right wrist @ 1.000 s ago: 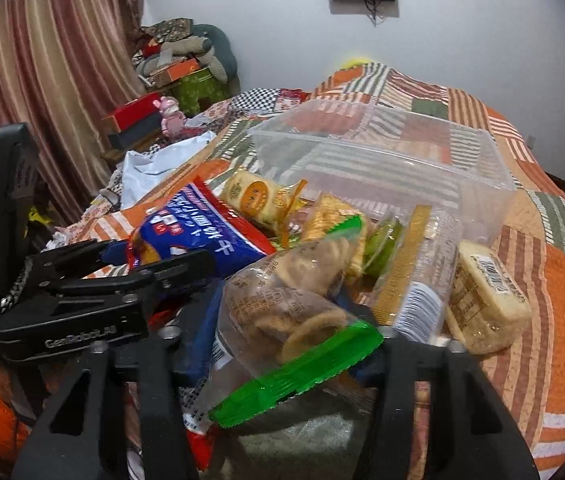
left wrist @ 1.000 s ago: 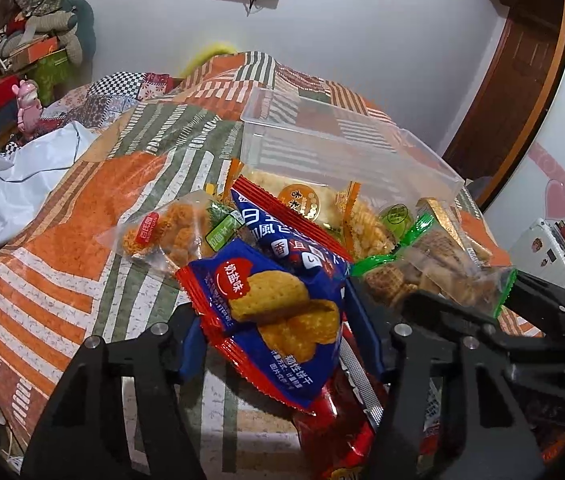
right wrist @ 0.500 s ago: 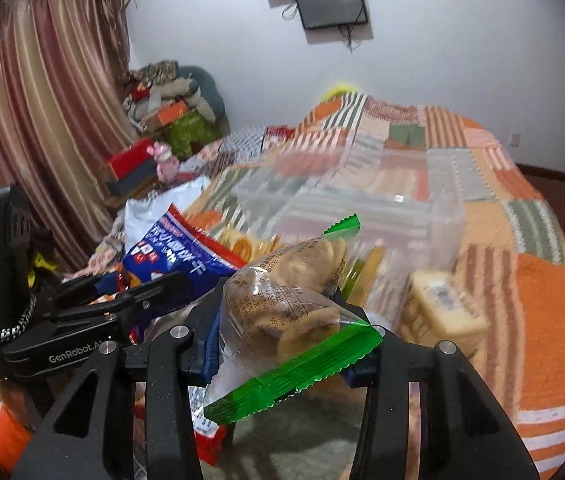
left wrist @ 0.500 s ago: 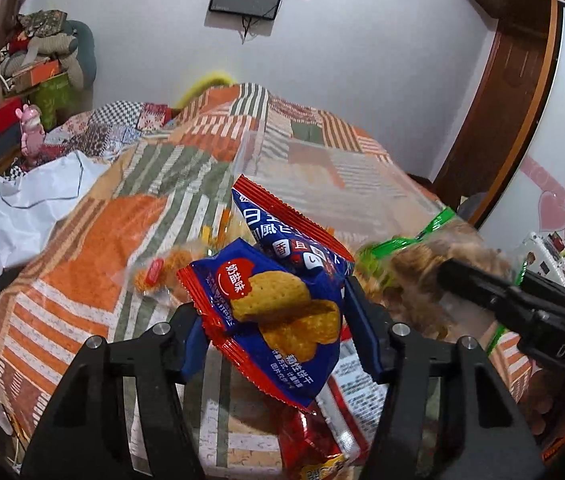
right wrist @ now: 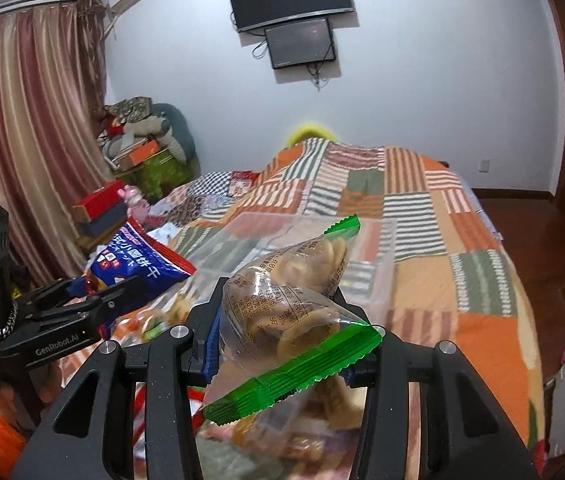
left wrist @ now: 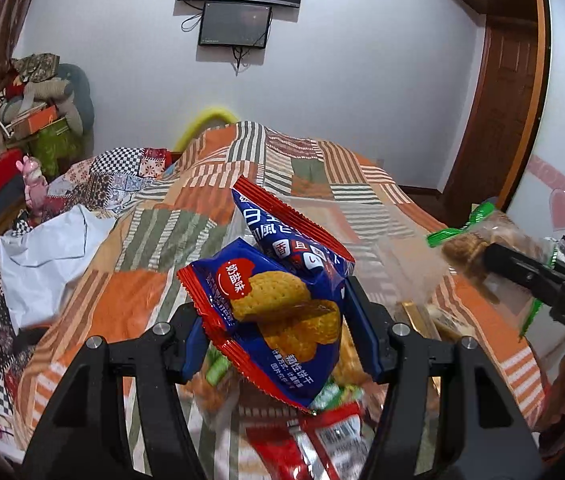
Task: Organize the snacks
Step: 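Lift both bags and carry them over the clear plastic box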
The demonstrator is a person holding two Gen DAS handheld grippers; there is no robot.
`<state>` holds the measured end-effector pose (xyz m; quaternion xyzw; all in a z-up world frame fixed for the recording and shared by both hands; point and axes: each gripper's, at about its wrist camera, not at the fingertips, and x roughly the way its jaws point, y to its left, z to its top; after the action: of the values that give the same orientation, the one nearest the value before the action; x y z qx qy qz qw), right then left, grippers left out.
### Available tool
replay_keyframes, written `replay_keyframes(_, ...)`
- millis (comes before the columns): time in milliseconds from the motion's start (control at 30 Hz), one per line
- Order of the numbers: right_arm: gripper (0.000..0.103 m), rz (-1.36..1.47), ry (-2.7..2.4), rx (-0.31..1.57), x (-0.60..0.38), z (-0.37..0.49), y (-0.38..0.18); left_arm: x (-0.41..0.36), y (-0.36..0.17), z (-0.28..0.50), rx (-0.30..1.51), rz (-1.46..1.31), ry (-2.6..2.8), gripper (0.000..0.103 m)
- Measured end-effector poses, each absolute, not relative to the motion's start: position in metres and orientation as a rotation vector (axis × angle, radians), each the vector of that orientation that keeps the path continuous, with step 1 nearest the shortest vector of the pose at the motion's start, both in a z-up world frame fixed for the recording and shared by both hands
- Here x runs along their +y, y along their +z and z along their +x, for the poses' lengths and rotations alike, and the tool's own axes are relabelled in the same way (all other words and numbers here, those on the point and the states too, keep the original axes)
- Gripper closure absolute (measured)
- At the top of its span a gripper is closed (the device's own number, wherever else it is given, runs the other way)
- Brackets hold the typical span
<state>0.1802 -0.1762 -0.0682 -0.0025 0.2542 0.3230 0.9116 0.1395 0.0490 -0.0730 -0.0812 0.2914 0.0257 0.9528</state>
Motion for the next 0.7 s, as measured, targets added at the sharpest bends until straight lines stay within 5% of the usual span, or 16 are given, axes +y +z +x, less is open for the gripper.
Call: replay_keyframes(700,0.062,-0.021,0.608,0.569,-0.173,0.26,-0.069,0.055,-0.078,0.256,0.709,-0.121,0.009,0.043)
